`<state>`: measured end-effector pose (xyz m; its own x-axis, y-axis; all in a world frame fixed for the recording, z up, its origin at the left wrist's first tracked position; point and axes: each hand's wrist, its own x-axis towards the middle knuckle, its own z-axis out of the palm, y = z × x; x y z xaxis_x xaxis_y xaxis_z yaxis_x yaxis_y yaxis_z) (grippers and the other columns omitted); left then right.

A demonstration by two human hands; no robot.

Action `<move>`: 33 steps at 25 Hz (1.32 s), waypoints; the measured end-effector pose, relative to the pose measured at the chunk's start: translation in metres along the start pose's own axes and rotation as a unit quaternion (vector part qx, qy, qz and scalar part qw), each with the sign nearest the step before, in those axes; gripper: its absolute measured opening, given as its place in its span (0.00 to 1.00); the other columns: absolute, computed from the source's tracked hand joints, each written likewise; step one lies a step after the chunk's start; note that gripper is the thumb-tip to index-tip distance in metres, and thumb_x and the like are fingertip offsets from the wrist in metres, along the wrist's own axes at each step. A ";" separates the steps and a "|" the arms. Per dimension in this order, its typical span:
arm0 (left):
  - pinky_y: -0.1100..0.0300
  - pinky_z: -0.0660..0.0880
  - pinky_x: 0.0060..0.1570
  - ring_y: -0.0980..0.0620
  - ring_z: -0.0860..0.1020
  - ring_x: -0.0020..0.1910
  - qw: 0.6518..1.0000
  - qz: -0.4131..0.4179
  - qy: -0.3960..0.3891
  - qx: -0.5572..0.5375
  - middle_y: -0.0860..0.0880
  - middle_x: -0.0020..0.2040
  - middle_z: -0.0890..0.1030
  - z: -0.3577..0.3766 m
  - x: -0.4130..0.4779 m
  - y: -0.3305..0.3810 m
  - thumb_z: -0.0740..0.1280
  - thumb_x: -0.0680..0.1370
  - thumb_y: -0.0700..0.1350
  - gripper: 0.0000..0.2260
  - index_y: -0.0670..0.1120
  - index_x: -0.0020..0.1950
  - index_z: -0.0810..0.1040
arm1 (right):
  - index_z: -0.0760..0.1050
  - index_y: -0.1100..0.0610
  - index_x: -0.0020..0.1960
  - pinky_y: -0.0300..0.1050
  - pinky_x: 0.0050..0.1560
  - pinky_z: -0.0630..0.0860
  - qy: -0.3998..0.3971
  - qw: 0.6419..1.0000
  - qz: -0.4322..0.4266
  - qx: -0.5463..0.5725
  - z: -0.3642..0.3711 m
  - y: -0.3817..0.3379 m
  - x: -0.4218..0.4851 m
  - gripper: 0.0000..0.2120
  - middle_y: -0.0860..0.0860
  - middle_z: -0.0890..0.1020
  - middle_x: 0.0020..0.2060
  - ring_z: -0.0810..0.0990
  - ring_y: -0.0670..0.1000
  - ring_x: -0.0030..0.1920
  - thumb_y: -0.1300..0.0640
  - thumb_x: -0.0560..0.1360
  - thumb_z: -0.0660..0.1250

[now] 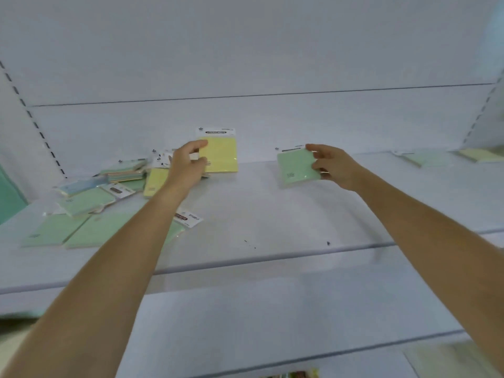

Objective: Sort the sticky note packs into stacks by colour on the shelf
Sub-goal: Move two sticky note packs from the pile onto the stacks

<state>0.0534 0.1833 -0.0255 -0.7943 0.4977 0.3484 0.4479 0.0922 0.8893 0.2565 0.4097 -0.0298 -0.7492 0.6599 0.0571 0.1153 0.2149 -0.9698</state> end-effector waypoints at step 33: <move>0.51 0.69 0.68 0.46 0.72 0.67 0.997 -0.007 -0.073 0.004 0.44 0.70 0.71 0.431 0.007 0.122 0.59 0.77 0.36 0.19 0.41 0.69 0.69 | 0.72 0.68 0.61 0.46 0.55 0.72 0.141 0.952 0.029 -0.268 -0.337 0.115 0.071 0.18 0.65 0.77 0.59 0.73 0.63 0.62 0.68 0.74 0.54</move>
<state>0.2791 0.5699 -0.0417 -0.7322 0.6168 0.2889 0.4407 0.1056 0.8914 0.4361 0.7239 -0.0577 -0.5345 0.8331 0.1425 0.5245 0.4591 -0.7170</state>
